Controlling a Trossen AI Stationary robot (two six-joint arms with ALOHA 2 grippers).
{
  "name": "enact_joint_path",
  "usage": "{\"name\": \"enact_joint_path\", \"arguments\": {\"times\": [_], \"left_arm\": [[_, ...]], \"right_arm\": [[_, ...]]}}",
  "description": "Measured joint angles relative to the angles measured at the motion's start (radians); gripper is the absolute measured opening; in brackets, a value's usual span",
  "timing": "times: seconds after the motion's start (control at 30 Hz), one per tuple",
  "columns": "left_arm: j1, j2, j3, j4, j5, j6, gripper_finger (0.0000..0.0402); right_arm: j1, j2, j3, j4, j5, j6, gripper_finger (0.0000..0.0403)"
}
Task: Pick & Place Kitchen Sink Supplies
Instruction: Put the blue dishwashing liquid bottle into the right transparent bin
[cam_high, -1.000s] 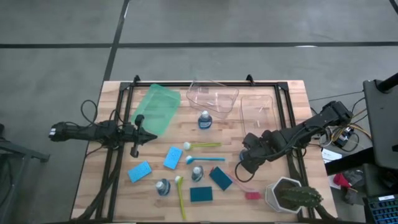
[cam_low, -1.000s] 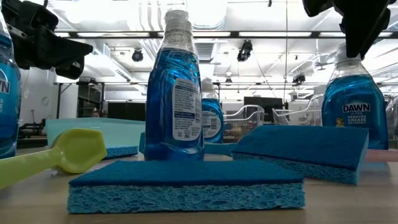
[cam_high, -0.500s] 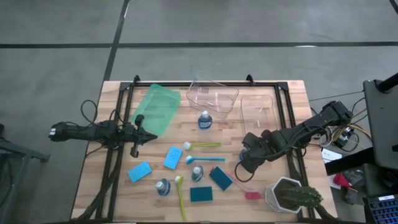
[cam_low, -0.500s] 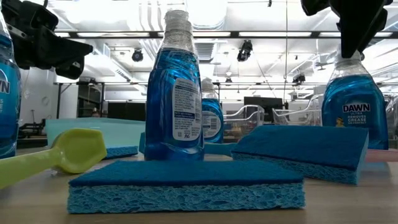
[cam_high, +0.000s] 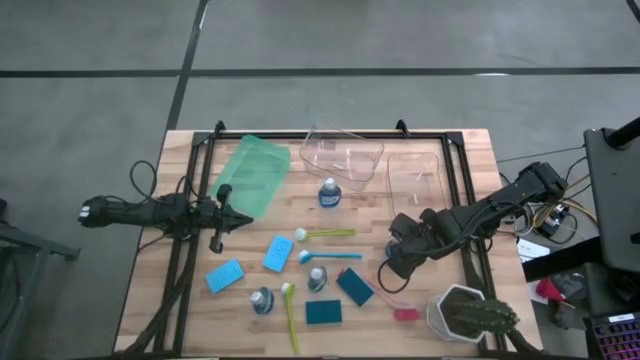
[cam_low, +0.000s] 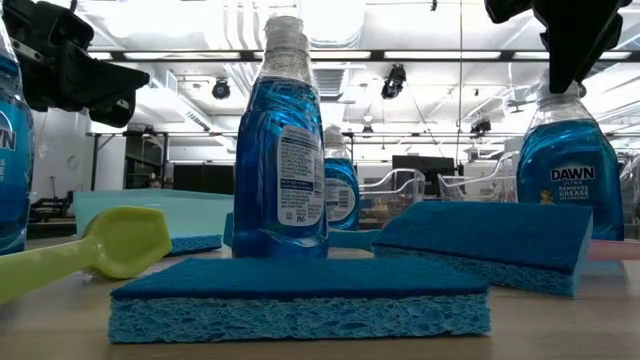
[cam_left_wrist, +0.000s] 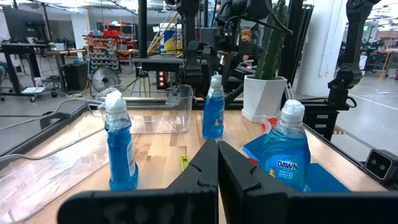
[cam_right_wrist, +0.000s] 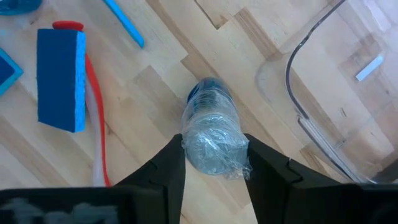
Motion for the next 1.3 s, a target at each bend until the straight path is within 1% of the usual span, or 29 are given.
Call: {"name": "enact_joint_path", "arguments": {"times": [0.47,0.73,0.9,1.03,1.13,1.3], "left_arm": [[0.000,0.000,0.000,0.000,0.000,0.000,0.0000],[0.000,0.000,0.000,0.000,0.000,0.000,0.0000],[0.000,0.000,0.000,0.000,0.000,0.000,0.0000],[0.000,0.000,0.000,0.000,0.000,0.000,0.0000],[0.000,0.000,0.000,0.000,0.000,0.000,0.0000],[0.000,0.000,0.000,0.000,0.000,0.000,0.0000]], "right_arm": [[-0.002,0.000,0.051,-0.011,0.003,-0.031,0.0125],[-0.009,0.000,0.132,-0.043,0.015,-0.060,0.0125],[-0.028,0.000,0.228,-0.120,0.075,-0.087,0.0125],[-0.048,-0.001,0.322,-0.248,0.180,-0.084,0.0125],[-0.067,-0.003,0.392,-0.324,0.236,-0.074,0.0125],[-0.124,-0.029,0.456,-0.323,0.266,-0.104,0.0125]]}}
